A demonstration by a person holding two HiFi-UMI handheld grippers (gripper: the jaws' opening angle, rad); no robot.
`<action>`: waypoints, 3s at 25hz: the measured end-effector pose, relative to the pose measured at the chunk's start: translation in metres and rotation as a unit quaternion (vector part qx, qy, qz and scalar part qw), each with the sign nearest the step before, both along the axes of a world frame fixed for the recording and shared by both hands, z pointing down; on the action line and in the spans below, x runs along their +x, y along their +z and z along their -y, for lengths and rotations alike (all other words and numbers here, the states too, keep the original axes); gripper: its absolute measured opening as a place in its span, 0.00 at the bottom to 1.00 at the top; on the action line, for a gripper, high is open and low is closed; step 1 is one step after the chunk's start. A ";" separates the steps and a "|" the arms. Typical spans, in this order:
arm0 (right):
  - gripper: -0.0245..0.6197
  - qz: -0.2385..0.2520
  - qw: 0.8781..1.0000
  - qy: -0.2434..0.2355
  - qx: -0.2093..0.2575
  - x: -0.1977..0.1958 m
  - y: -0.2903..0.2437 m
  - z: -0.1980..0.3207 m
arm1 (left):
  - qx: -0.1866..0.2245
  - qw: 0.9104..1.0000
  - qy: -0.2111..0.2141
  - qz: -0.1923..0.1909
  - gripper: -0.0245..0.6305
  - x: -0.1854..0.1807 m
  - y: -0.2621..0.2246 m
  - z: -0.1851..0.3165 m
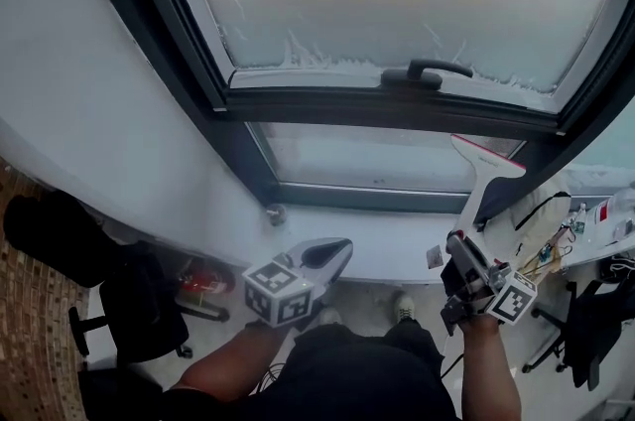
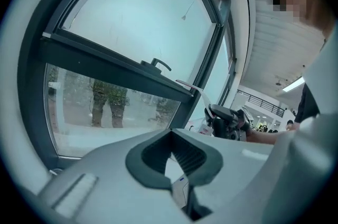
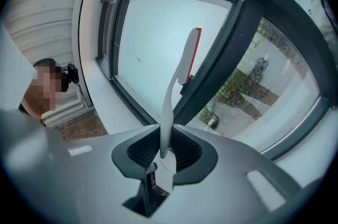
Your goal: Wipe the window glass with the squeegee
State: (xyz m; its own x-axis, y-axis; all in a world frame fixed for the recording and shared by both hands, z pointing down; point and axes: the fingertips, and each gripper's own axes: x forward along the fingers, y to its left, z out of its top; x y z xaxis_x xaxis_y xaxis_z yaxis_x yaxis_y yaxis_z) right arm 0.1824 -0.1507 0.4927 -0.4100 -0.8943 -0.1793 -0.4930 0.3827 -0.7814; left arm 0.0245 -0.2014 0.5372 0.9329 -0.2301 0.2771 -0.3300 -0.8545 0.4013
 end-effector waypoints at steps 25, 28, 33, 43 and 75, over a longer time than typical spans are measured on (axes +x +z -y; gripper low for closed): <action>0.17 0.009 0.997 -0.071 0.003 -0.030 -0.007 -0.170 | 0.028 0.999 -0.027 -0.009 0.04 0.029 -0.028 -0.165; 0.17 0.014 0.996 -0.087 0.003 -0.027 -0.001 -0.197 | 0.028 0.999 -0.036 -0.001 0.04 0.031 -0.021 -0.196; 0.17 0.023 0.994 -0.104 0.009 -0.022 0.005 -0.231 | 0.029 0.998 -0.052 0.011 0.04 0.030 -0.019 -0.241; 0.17 0.018 0.995 -0.099 0.018 -0.035 0.001 -0.253 | 0.039 0.997 -0.062 0.017 0.04 0.002 -0.026 -0.255; 0.17 -0.030 0.999 -0.041 -0.001 -0.178 -0.001 -0.214 | 0.038 0.999 -0.011 -0.009 0.04 -0.135 -0.034 -0.199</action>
State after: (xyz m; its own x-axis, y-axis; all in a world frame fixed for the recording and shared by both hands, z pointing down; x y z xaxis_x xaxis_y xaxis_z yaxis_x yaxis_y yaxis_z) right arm 0.0045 0.0630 0.4921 -0.4920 -0.8577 -0.1496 -0.5061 0.4215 -0.7525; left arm -0.1102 -0.0023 0.5032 0.9323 -0.2699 0.2408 -0.3418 -0.8751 0.3425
